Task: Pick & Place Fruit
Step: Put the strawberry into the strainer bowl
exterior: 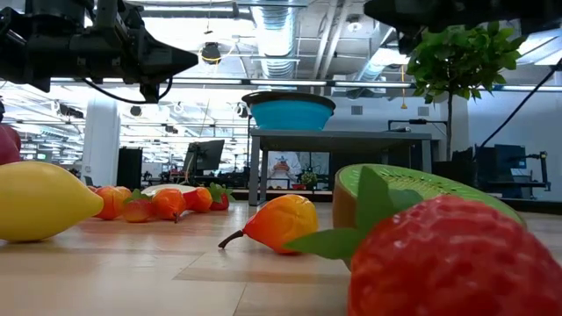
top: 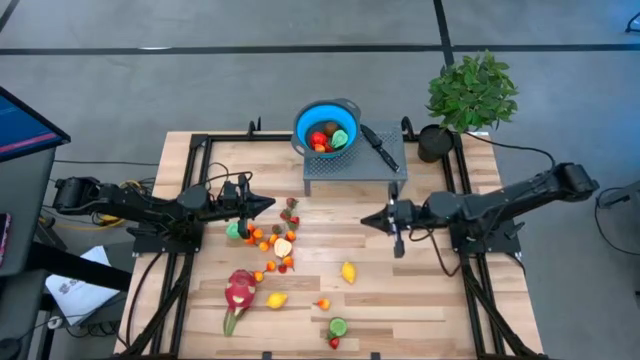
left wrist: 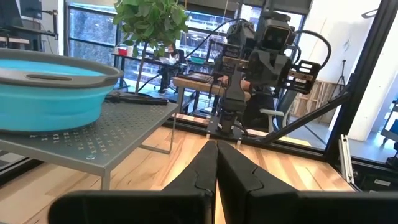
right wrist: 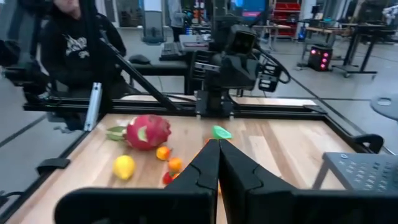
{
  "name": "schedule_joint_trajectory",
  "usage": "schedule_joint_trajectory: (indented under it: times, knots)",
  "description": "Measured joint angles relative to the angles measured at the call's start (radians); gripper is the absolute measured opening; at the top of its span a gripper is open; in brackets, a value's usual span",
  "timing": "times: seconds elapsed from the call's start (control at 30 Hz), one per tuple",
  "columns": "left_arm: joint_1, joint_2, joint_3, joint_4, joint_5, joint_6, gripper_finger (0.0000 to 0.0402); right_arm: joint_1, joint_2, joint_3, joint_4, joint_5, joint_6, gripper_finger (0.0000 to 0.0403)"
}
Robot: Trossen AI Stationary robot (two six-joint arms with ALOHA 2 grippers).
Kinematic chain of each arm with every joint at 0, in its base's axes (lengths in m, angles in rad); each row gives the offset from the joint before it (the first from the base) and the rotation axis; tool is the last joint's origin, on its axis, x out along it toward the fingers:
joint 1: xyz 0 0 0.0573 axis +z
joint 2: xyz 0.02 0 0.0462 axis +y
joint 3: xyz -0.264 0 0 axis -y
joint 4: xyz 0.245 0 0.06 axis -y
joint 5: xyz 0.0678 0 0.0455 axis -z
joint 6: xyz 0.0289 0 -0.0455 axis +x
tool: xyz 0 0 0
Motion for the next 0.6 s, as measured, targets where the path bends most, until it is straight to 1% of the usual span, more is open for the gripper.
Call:
schedule_joint_trajectory:
  times: [0.6]
  knots:
    - [0.0, 0.0, 0.0, 0.005, 0.0, 0.0, 0.0001, 0.011, 0.005, -0.006, -0.002, 0.0, 0.0, 0.0]
